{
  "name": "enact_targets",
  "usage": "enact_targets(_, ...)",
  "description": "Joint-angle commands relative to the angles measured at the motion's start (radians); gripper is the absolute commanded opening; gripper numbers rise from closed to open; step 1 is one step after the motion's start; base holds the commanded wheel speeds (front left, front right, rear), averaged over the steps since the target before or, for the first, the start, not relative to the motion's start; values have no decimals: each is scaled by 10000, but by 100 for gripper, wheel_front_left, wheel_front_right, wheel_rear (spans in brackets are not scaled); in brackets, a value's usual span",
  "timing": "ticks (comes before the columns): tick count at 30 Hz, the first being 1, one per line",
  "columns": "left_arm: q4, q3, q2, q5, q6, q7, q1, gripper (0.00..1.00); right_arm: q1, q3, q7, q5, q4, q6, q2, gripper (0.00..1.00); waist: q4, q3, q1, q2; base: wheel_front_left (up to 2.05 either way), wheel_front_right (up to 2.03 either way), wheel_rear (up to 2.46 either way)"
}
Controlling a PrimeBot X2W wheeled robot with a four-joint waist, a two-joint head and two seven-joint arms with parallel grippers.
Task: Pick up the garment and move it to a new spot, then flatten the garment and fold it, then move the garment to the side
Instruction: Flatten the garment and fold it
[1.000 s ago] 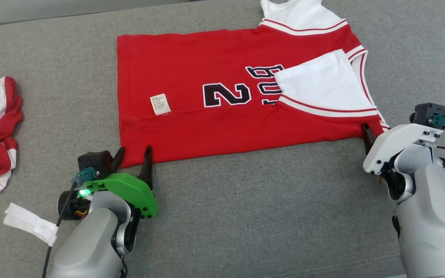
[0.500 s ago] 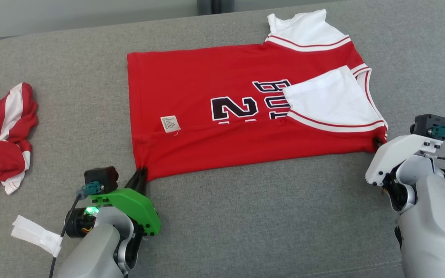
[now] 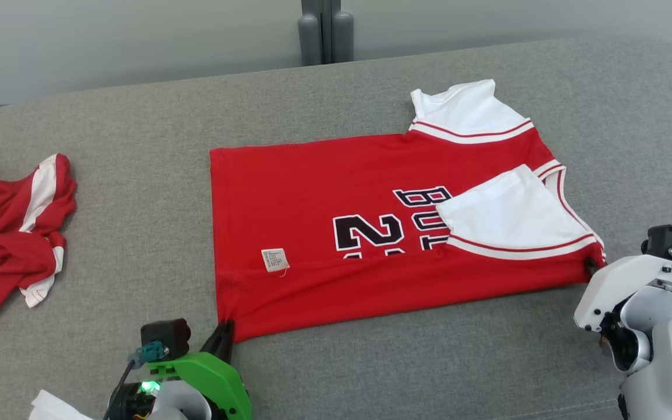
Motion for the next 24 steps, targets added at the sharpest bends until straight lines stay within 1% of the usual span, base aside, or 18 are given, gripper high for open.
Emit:
enact_targets(1,-91,9,176,-74,164,79,335,20,114,-92,-8,84,-89,-26,-99,100,29,-26,0,0,0,0,0)
enact_targets(3,-403,-53,248,-37,208,132,492,100,204,-114,43,253,-97,-23,-74,100,54,-54,0,0,0,0,0)
enact_targets(8,-1122,91,428,-169,495,309,631,100,84,-284,62,-41,-463,-23,-74,100,110,-108,0,0,0,0,0)
enact_targets(10,-1389,226,609,-275,663,545,551,100,-180,-107,200,-199,-747,-20,-64,100,110,-78,0,0,0,0,0)
enact_targets(13,-1788,441,917,-356,848,1012,-17,100,-665,335,572,-350,-1146,-20,-298,100,102,22,0,0,0,0,0)
enact_targets(15,-1986,530,1111,-292,813,1295,-547,100,-1102,719,812,-319,-1334,-20,-462,100,91,125,0,0,0,0,0)
enact_targets(18,-2051,640,1329,-189,772,1719,-1429,100,-2075,1292,1166,103,-1320,-20,-592,100,-27,429,0,0,0,0,0)
enact_targets(21,-1678,726,1302,-319,590,2306,-2613,100,-3208,1790,1370,434,-816,-21,-728,100,-170,904,0,0,0,0,0)
enact_targets(24,-1048,704,1260,-350,353,2873,-3687,100,-4268,2212,1326,663,-190,-20,-704,100,-308,1411,0,0,0,0,0)
